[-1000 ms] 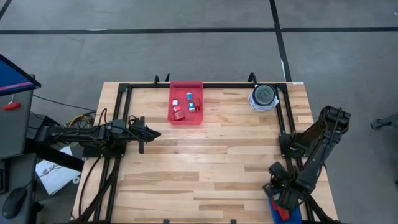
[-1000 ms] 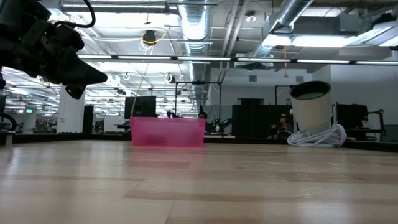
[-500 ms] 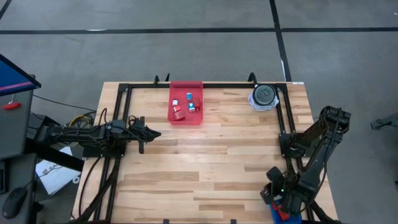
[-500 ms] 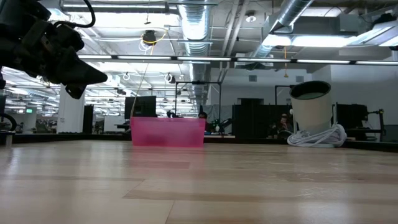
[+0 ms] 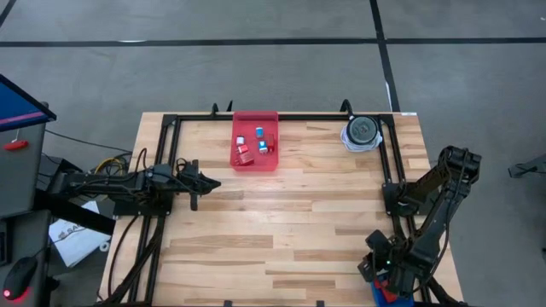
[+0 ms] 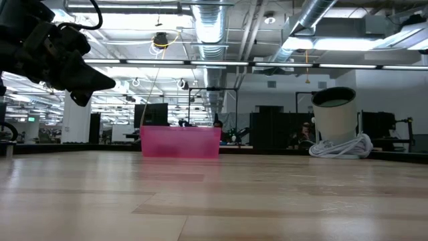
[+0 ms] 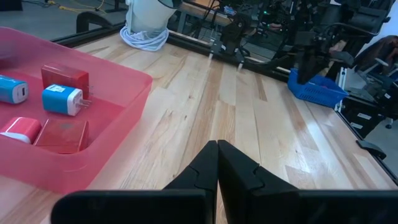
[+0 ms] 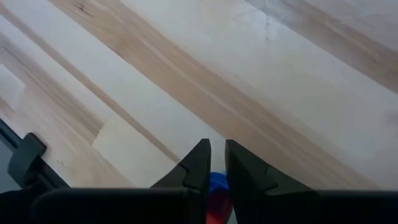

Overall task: Pick & Place Office items
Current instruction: Adjust the blue bin, then return to Home Position

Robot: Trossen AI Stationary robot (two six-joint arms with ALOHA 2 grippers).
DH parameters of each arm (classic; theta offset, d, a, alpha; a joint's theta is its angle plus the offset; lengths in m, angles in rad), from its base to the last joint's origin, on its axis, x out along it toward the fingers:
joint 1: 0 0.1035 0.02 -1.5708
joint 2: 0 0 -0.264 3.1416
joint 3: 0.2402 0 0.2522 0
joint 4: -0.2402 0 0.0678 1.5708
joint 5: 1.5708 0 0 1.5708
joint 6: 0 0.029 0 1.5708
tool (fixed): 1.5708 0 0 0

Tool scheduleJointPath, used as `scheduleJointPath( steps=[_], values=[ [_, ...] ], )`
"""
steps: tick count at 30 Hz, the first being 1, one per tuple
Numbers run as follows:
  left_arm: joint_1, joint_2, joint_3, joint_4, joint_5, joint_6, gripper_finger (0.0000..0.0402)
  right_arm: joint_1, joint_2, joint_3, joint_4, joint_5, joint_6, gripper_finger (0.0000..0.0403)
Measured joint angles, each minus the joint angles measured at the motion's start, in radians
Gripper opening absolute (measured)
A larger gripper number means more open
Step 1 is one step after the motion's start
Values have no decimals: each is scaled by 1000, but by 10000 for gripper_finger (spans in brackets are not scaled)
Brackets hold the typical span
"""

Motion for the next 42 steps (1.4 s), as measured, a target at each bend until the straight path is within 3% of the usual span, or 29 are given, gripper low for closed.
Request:
scheduleJointPath(
  steps=[16, 23, 26, 31, 34, 39, 42],
  values=[
    [0, 0, 0, 0, 0, 0, 2, 0, 2, -1, -152, -72, 1, 42],
    [0, 0, 0, 0, 0, 0, 2, -8, 2, -1, -180, -56, 1, 42],
    [0, 0, 0, 0, 0, 0, 2, -3, -1, -2, -161, 29, -21, 42],
    [0, 0, 0, 0, 0, 0, 2, -10, -39, -2, -67, 473, -197, 42],
    [0, 0, 0, 0, 0, 0, 2, -46, -93, -2, -36, 629, -310, 43],
    [0, 0, 0, 0, 0, 0, 2, -139, -208, -10, 115, 683, -694, 43],
    [0, 0, 0, 0, 0, 0, 2, -233, -261, -67, 380, 572, -1046, 43]
  ],
)
